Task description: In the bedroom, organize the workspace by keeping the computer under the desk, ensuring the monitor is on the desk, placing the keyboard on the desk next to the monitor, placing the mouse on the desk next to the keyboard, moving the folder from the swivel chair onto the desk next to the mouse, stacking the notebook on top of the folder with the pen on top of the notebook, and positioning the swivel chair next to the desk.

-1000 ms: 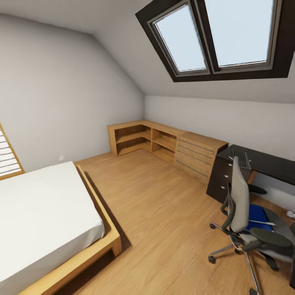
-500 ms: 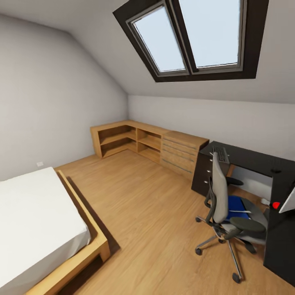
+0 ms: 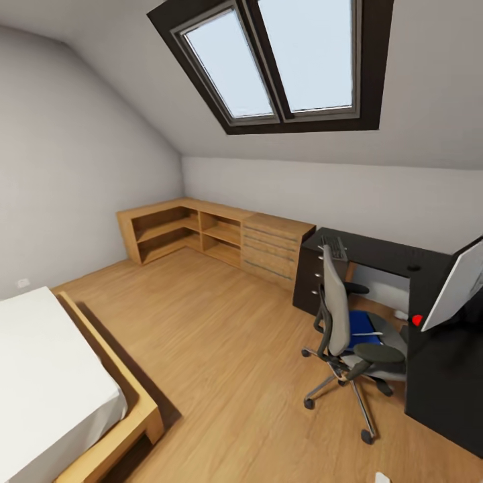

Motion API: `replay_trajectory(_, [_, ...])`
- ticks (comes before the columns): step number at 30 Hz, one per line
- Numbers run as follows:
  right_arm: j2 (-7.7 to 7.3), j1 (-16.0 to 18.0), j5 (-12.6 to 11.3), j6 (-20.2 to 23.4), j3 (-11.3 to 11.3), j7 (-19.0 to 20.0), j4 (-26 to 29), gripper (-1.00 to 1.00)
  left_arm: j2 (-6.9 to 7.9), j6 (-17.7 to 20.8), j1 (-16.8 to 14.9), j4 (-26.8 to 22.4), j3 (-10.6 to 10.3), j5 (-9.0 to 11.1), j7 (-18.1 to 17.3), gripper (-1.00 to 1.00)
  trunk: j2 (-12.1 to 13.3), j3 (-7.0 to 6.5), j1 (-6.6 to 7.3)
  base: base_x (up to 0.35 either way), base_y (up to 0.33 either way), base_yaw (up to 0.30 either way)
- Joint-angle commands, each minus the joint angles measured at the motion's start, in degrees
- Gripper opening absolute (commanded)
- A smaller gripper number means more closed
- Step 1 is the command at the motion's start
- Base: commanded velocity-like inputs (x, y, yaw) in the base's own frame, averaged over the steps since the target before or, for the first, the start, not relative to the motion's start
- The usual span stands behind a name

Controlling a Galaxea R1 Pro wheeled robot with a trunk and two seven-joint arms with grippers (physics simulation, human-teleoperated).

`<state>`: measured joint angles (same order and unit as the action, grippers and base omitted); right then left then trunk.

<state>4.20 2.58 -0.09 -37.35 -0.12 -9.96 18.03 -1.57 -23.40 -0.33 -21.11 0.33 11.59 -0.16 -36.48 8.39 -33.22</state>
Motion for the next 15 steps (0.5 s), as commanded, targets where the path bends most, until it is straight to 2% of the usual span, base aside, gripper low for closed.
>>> replay_trajectory(1, [0.02,0.1,0.0,-0.2,0.0,-0.1,-0.1,1.0,-0.01,-0.2,0.0,0.0,0.0,0.2,0.0,1.0,-0.1,0.09,-0.03,0.171,0.203,-0.261])
replay_trajectory(15, [0.01,0.1,0.0,-0.2,0.0,-0.1,0.0,1.0,-0.01,-0.2,0.0,0.0,0.0,0.2,0.0,1.0,-0.1,0.09,-0.03,0.21,0.224,-0.261])
